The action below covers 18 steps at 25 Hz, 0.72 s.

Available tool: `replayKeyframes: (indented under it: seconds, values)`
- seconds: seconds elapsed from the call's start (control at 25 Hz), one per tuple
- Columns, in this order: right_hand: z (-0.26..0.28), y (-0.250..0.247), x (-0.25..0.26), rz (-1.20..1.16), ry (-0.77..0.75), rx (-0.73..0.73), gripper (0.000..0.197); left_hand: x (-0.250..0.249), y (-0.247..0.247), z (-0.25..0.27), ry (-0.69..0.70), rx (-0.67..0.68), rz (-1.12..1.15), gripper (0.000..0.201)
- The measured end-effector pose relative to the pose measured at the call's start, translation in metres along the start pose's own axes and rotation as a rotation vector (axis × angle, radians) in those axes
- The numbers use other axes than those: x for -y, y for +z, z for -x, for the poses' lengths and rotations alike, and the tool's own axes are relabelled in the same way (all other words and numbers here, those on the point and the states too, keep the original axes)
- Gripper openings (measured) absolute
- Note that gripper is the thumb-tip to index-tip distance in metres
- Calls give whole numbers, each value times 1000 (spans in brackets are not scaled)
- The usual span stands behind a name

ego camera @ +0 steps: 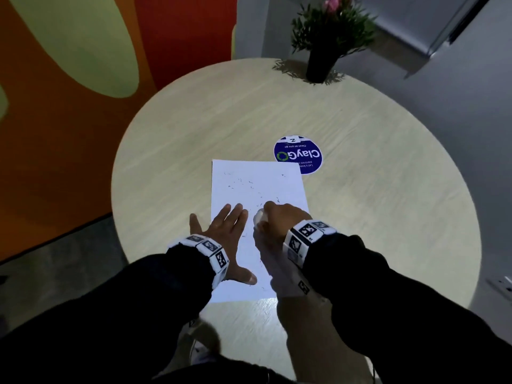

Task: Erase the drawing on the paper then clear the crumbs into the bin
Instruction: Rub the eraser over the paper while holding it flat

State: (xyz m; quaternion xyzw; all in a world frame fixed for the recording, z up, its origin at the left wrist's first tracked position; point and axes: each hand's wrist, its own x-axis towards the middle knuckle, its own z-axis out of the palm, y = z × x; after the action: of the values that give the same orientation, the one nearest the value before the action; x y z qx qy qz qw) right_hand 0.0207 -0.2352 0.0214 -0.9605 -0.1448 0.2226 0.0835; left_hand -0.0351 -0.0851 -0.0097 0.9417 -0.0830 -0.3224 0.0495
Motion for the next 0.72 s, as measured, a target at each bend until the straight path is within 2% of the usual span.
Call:
replayKeyframes:
  seconds: [0.12, 0.2, 0.32, 0.44, 0.6, 0.68, 0.72]
  values:
    - [44, 29, 17, 128, -54, -193, 17, 2, 2, -1, 5, -13, 6, 135]
    - [54, 33, 20, 148, -79, -128, 20, 3, 3, 1, 7, -12, 3, 136]
    - [10, 8, 4, 67, -3, -21, 29, -2, 0, 2, -4, 11, -16, 135]
    - [-4, 16, -1, 107, 20, -25, 28, 5, -5, 0, 18, -16, -22, 131]
    - [-1, 8, 1, 14, 42, 19, 23, 24, 0, -4, 41, -38, -25, 121]
    - [11, 15, 9, 42, 17, -75, 20, 26, 4, -4, 43, -41, -21, 121]
    - [23, 29, 17, 123, -18, -196, 21, 27, 5, -5, 46, -46, -12, 121]
